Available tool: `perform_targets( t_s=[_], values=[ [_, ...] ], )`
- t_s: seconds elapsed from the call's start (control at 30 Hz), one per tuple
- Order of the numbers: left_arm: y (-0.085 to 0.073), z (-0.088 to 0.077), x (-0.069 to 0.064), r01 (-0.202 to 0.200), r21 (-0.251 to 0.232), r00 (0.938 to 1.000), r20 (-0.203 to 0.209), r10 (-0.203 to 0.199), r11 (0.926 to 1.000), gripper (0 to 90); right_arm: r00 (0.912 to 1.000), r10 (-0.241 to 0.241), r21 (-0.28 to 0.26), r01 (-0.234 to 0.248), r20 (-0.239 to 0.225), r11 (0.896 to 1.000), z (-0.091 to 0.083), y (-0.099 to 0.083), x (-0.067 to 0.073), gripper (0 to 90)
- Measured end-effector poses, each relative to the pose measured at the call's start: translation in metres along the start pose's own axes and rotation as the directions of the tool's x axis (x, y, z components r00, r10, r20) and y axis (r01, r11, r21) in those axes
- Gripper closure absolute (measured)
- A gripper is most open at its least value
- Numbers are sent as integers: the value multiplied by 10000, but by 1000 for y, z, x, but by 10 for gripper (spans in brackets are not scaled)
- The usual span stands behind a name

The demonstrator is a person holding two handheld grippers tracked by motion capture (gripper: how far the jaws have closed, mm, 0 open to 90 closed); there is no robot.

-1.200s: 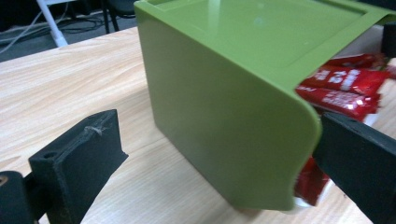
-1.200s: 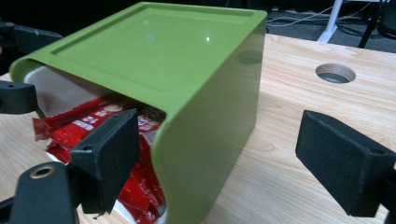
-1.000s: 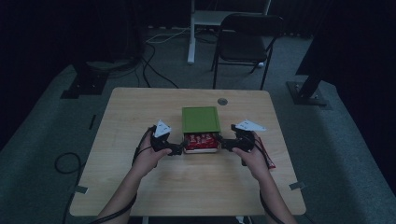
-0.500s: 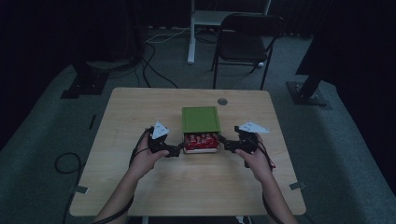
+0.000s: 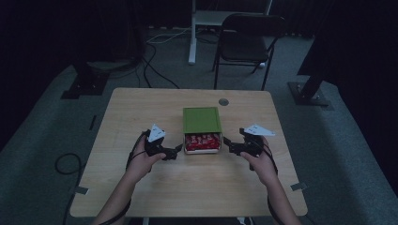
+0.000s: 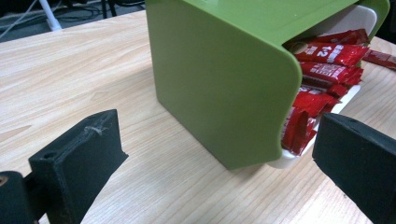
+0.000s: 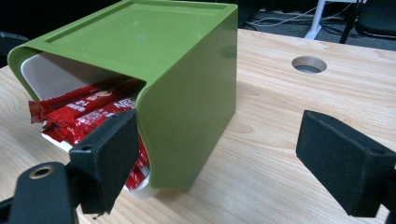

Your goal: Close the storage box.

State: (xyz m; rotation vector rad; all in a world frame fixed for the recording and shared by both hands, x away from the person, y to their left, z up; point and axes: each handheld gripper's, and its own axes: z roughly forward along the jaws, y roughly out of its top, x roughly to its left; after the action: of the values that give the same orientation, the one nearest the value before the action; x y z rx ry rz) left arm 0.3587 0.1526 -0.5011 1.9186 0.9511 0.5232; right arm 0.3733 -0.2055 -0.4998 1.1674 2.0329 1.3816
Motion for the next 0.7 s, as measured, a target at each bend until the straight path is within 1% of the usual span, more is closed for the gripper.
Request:
perform_targets(
  t_s=[0.17,0.37,0.53,0.7],
  values=[
    [-6,-3,2,35,128,9999,-122,-33,9999,22,10000,-16,30,15,83,10000,-6,-4,-3,131],
    [-15,-7,7,158,252,9994,-301,-150,9996,22,9997,96,165,-100,238,9998,-12,-12,-9,132],
    [-22,-10,10,240,313,9986,-470,-225,9992,23,9989,159,289,-172,451,9994,-17,-21,-15,133],
    [-30,-13,14,435,402,9973,-607,-410,9982,22,9975,188,416,-217,684,9989,-20,-30,-19,134]
  ],
)
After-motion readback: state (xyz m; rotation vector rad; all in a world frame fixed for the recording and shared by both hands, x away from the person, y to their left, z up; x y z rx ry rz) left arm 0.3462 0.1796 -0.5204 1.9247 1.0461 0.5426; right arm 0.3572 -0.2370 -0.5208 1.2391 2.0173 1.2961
